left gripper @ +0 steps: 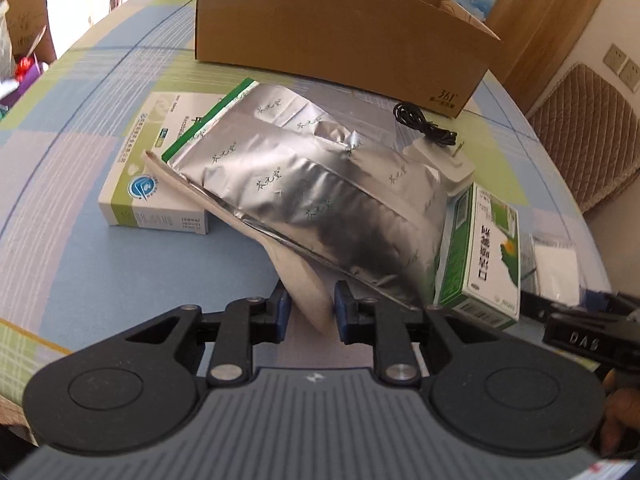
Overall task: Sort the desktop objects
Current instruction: 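Lift the spoon with the left gripper while the right gripper holds the tray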
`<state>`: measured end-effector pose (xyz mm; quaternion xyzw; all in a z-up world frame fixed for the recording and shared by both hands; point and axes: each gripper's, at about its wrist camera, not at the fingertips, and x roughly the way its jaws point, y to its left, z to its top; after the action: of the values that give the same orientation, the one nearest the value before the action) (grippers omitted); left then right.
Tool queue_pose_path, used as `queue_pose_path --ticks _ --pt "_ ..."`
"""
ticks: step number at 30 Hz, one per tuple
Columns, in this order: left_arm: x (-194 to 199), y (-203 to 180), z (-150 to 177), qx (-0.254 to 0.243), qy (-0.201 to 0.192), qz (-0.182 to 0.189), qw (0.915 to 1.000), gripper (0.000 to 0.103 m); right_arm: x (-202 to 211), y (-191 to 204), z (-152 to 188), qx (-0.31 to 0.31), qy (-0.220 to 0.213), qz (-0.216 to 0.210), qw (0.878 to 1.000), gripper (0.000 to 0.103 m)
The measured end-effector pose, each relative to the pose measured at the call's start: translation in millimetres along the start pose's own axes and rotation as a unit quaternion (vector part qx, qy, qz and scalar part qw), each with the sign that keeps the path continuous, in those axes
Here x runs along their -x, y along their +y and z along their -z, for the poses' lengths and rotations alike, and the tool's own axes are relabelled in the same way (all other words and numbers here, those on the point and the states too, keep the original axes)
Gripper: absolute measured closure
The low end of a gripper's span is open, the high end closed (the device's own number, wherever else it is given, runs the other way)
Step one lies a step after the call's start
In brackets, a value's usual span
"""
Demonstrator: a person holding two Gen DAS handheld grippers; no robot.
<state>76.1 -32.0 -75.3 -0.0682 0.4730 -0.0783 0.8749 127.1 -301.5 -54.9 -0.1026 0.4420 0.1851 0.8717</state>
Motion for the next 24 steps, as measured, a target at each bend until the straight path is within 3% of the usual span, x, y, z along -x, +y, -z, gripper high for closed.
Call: queue_pose_path --ticks 3,8,15,24 --pt "2.3 -0.4 -2.1 -0.019 -0.002 -0.010 0.9998 0.093 -0.6 -1.1 0.3 -0.001 0.000 0.000 1.000 0.032" --pt "9.7 7.0 -6.0 -0.042 -0.005 -0.028 0.9987 0.095 0.7 -1.7 -0.8 -0.004 -0.005 0.001 1.000 0.032" --pt "6.5 20.4 -6.7 -0.011 0.000 -0.037 0.9993 0.096 -2.2 0.2 -0.4 -0.001 -0.002 0.002 1.000 0.031" --pt "3.0 27.5 -7.5 0.010 -0.002 -0.046 0.9989 0.094 -3.3 -3.7 -1.3 -0.023 -0.011 0.005 1.000 0.023"
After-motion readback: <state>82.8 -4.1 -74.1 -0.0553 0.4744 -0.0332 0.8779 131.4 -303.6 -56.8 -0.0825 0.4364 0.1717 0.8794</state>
